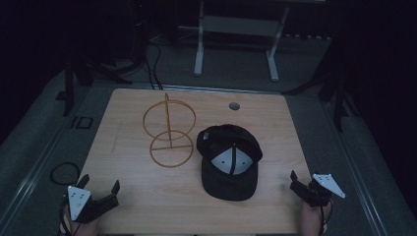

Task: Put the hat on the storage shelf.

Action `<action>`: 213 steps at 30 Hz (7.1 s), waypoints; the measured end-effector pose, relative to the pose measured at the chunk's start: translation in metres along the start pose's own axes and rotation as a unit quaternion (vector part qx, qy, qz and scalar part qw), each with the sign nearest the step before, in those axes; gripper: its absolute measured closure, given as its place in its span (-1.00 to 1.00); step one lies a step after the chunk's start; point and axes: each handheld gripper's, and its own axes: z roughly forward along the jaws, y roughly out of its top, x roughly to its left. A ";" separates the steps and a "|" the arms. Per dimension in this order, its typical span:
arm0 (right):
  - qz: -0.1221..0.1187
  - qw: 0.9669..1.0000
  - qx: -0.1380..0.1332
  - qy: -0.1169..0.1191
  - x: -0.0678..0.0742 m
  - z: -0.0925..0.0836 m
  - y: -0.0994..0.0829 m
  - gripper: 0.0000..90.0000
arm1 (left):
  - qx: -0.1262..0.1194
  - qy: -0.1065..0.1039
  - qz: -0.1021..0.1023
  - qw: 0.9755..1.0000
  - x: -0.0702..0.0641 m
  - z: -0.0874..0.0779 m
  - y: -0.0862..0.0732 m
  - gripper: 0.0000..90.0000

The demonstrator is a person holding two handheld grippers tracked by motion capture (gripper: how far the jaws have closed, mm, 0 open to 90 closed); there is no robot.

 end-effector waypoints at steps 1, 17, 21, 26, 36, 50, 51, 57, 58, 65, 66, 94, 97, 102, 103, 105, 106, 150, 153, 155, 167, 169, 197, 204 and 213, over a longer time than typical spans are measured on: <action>0.002 1.000 0.000 0.000 0.000 0.000 0.000 -0.65 | 0.000 -0.001 -0.001 1.000 0.000 0.000 0.000 -0.97; 0.024 0.999 0.008 0.037 -0.008 -0.011 0.019 -0.66 | -0.001 -0.004 -0.006 1.000 -0.001 -0.001 0.001 -0.97; 0.016 0.998 0.004 0.055 -0.005 -0.020 0.035 -0.70 | -0.003 -0.006 -0.011 1.000 0.000 -0.001 0.001 -0.97; -0.014 0.996 0.004 0.093 0.007 -0.027 0.058 -0.72 | -0.004 -0.007 -0.011 1.000 0.000 -0.002 0.002 -0.97; -0.058 0.981 -0.013 0.183 0.046 -0.038 0.102 -0.75 | 0.011 -0.007 -0.002 1.000 -0.003 -0.003 0.004 -0.97; -0.118 0.963 -0.020 0.241 0.098 -0.027 0.136 -0.63 | 0.037 -0.063 -0.016 0.997 -0.012 -0.002 0.007 -0.96; -0.122 0.963 -0.017 0.239 0.102 -0.024 0.136 -0.62 | 0.040 -0.067 -0.015 0.997 -0.013 -0.002 0.007 -0.97; -0.140 0.961 0.017 0.239 0.122 0.003 0.134 -0.49 | 0.043 -0.067 -0.009 0.997 -0.015 -0.003 0.009 -0.97; -0.144 0.960 0.023 0.238 0.126 0.007 0.133 -0.48 | 0.044 -0.067 -0.009 0.997 -0.015 -0.003 0.009 -0.96; -0.157 0.962 0.066 0.213 0.144 0.035 0.123 -0.24 | 0.045 -0.064 -0.016 0.997 -0.013 -0.003 0.008 -0.96; -0.158 0.962 0.071 0.213 0.145 0.037 0.121 -0.21 | 0.045 -0.065 -0.016 0.997 -0.013 -0.003 0.008 -0.96; -0.196 0.965 0.038 0.172 0.175 0.024 0.141 0.99 | 0.046 -0.080 0.001 0.996 -0.019 -0.004 0.011 -0.96; -0.196 0.963 0.024 0.181 0.175 0.013 0.152 0.99 | 0.051 -0.089 0.006 0.995 -0.024 -0.004 0.012 -0.96; -0.199 0.961 0.002 0.191 0.175 -0.002 0.167 0.99 | 0.057 -0.114 -0.003 0.992 -0.035 -0.005 0.016 -0.96; -0.205 0.960 -0.010 0.190 0.177 -0.010 0.174 0.99 | 0.060 -0.114 0.001 0.992 -0.038 -0.005 0.017 -0.96; -0.210 0.959 -0.021 0.187 0.177 -0.016 0.181 0.99 | 0.074 -0.128 -0.011 0.989 -0.043 -0.002 0.018 -0.96; -0.211 0.959 -0.027 0.186 0.177 -0.020 0.184 0.99 | 0.079 -0.138 -0.014 0.987 -0.046 -0.001 0.018 -0.96; -0.217 0.927 -0.100 0.287 0.200 -0.080 0.194 0.99 | 0.044 -0.313 0.029 0.948 -0.175 0.046 0.118 -0.62; -0.220 0.925 -0.102 0.294 0.201 -0.083 0.193 0.99 | 0.032 -0.313 0.021 0.949 -0.176 0.044 0.120 -0.52; -0.220 0.923 -0.102 0.298 0.201 -0.083 0.193 0.99 | 0.032 -0.310 0.016 0.950 -0.177 0.044 0.122 -0.46; -0.225 0.917 -0.095 0.315 0.205 -0.085 0.186 0.99 | 0.009 -0.255 0.012 0.967 -0.172 0.048 0.130 0.74; -0.225 0.917 -0.092 0.316 0.205 -0.084 0.183 0.99 | 0.012 -0.251 0.017 0.968 -0.173 0.048 0.131 0.94; -0.192 0.906 -0.053 0.373 0.149 -0.097 0.133 -0.41 | -0.010 -0.265 0.043 0.963 -0.202 0.048 0.183 1.00; -0.182 0.901 -0.061 0.389 0.123 -0.114 0.123 -0.45 | -0.028 -0.265 0.065 0.962 -0.202 0.044 0.185 1.00; -0.186 0.909 -0.091 0.361 0.089 -0.131 0.138 -0.19 | -0.073 -0.386 0.113 0.913 -0.187 0.041 0.183 1.00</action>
